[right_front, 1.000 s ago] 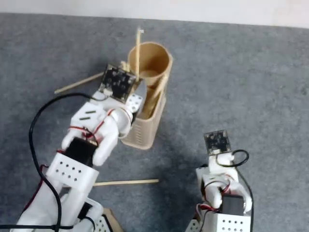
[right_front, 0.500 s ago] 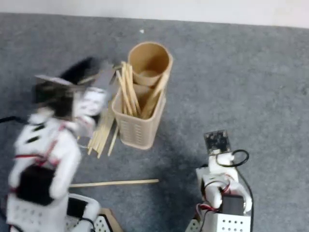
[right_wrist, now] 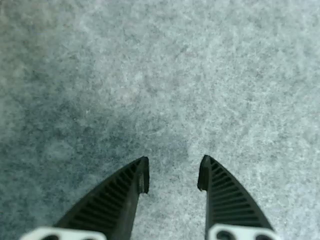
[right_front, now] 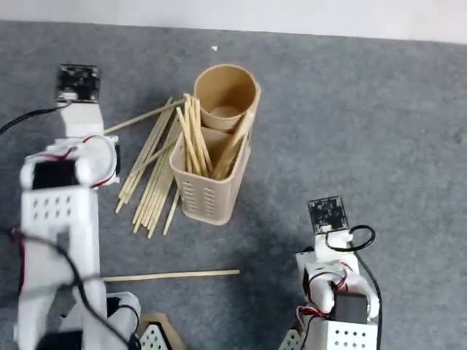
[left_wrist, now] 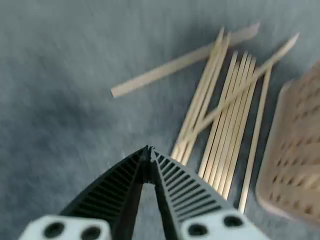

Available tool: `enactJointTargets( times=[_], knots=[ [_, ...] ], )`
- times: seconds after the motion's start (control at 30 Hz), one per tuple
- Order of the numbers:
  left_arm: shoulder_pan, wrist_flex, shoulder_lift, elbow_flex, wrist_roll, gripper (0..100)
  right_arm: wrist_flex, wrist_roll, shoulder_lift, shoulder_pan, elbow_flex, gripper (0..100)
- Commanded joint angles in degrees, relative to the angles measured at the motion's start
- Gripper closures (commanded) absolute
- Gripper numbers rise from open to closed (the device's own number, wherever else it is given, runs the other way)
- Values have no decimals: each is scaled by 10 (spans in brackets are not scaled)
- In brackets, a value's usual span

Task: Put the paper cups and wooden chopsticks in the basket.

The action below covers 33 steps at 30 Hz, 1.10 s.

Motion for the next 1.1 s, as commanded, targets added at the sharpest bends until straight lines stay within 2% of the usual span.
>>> enactJointTargets(
  times=[0.0,0.07,0.23,0.4,0.47,0.57,1.07],
  knots=[
    [12,-8,92,-48,-51,967,3,5,-7,7,67,829],
    [29,-10,146,-76,-72,940,3,5,-7,7,67,829],
    [44,-10,291,-175,-74,873,3,5,-7,7,67,829],
    [60,-9,455,-296,-78,873,3,5,-7,7,67,829],
    [60,-4,512,-336,-103,874,3,5,-7,7,67,829],
    [54,25,572,-388,-104,874,3,5,-7,7,67,829],
    [43,27,604,-408,-89,874,3,5,-7,7,67,829]
  ],
)
